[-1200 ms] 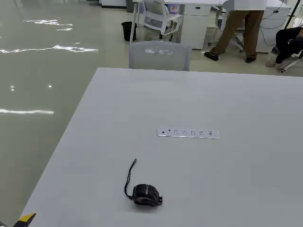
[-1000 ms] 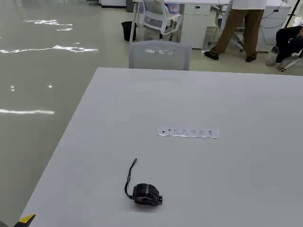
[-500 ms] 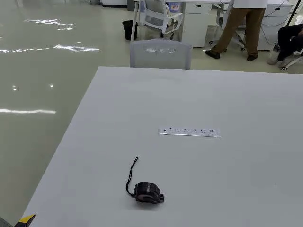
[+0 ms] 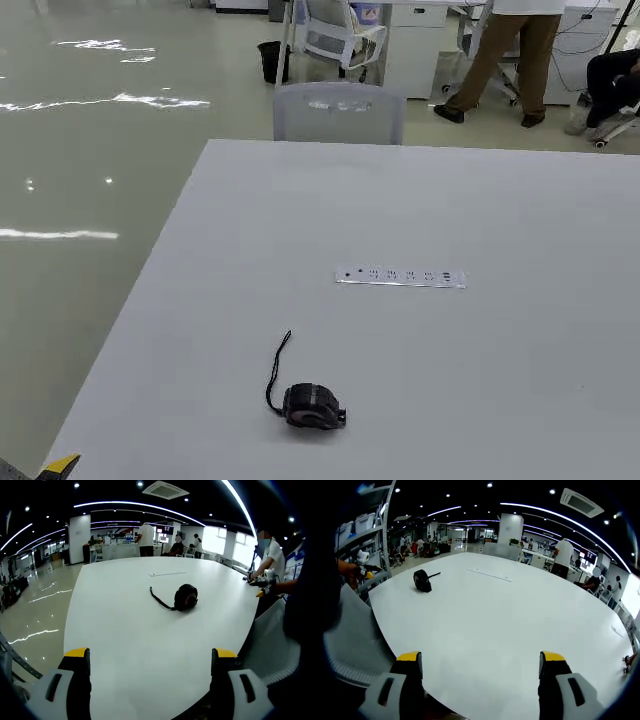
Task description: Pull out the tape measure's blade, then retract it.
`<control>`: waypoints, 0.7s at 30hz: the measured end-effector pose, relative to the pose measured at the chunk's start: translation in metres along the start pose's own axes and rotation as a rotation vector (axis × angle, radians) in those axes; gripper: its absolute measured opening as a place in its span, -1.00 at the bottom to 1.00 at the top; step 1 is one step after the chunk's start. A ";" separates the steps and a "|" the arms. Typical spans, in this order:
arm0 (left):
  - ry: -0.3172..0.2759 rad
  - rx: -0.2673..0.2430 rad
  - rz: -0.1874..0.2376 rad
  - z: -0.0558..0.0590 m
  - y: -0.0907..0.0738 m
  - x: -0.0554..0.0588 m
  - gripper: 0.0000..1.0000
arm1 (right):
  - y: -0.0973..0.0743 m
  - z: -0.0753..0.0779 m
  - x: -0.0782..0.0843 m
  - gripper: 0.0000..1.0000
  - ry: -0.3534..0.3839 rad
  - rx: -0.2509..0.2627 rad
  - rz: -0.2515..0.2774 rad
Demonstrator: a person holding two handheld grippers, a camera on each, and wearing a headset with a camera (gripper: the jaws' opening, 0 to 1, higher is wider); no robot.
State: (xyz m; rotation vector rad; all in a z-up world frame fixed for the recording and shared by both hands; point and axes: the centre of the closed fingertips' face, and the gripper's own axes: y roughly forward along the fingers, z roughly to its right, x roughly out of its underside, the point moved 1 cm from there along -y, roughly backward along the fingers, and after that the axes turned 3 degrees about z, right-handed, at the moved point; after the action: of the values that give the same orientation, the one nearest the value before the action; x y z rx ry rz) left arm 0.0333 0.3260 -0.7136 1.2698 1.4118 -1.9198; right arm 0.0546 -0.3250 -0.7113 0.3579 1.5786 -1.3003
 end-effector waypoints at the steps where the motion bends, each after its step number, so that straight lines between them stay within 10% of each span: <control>1: 0.000 0.001 0.000 0.000 0.000 0.000 0.98 | 0.000 0.000 -0.001 0.99 -0.001 -0.001 0.001; 21: 0.066 0.056 -0.011 0.006 0.020 -0.022 0.98 | 0.020 -0.012 -0.025 0.92 -0.053 -0.081 0.011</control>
State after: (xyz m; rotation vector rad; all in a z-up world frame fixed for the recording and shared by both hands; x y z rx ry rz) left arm 0.0563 0.3090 -0.7045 1.3657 1.4088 -1.9537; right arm 0.0743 -0.2983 -0.7024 0.2789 1.5771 -1.2242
